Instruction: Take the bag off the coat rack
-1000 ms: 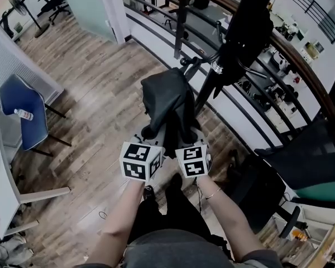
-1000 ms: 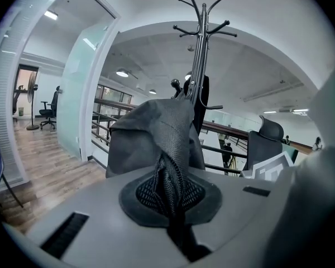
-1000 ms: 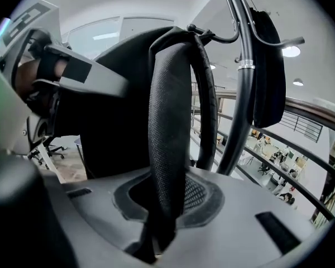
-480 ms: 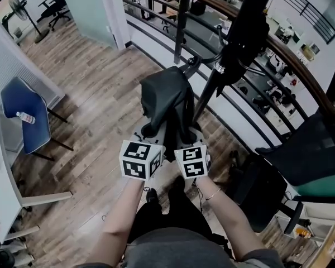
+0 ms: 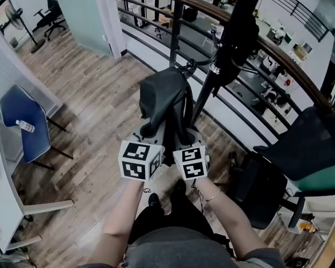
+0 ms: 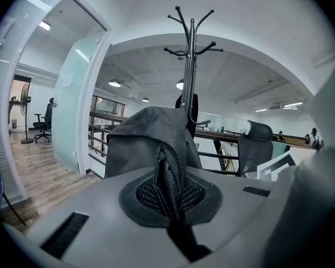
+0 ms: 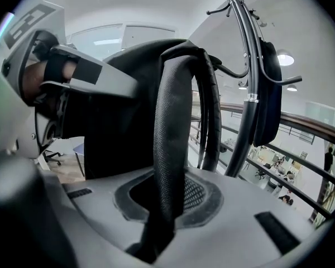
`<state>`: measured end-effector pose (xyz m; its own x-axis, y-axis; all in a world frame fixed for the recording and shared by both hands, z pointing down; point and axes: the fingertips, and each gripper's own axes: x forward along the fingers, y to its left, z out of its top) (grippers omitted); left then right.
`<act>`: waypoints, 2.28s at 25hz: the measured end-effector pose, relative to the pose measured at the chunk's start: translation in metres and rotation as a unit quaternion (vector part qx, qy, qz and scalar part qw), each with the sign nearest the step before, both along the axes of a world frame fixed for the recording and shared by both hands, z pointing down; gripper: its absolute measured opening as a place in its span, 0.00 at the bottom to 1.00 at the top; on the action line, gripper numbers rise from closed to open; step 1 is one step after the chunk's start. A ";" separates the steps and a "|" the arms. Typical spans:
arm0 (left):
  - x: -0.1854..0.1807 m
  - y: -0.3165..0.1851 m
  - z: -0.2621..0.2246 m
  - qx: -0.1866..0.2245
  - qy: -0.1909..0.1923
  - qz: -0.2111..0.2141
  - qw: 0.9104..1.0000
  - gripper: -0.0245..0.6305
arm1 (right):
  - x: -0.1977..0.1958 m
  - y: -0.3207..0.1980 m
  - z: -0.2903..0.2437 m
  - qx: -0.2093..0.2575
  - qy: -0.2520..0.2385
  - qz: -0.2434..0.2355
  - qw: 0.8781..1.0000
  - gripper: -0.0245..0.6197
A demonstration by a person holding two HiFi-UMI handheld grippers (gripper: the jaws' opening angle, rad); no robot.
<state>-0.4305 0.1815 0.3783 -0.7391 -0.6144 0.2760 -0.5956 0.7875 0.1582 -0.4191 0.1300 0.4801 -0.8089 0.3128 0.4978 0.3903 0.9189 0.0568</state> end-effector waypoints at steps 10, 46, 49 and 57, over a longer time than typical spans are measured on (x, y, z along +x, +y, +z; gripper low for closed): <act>0.007 0.010 -0.010 0.005 -0.010 0.005 1.000 0.08 | 0.010 0.012 -0.008 -0.004 -0.003 0.004 1.000 0.12; 0.093 0.032 -0.037 0.021 -0.027 0.092 0.995 0.08 | 0.106 0.037 -0.036 -0.017 -0.026 0.087 0.996 0.12; 0.101 0.013 -0.038 0.022 -0.028 0.116 0.993 0.08 | 0.117 0.017 -0.036 -0.019 -0.025 0.114 0.993 0.12; 0.131 -0.065 -0.046 0.017 -0.039 0.191 0.981 0.08 | 0.154 -0.056 -0.045 -0.028 -0.039 0.180 0.982 0.12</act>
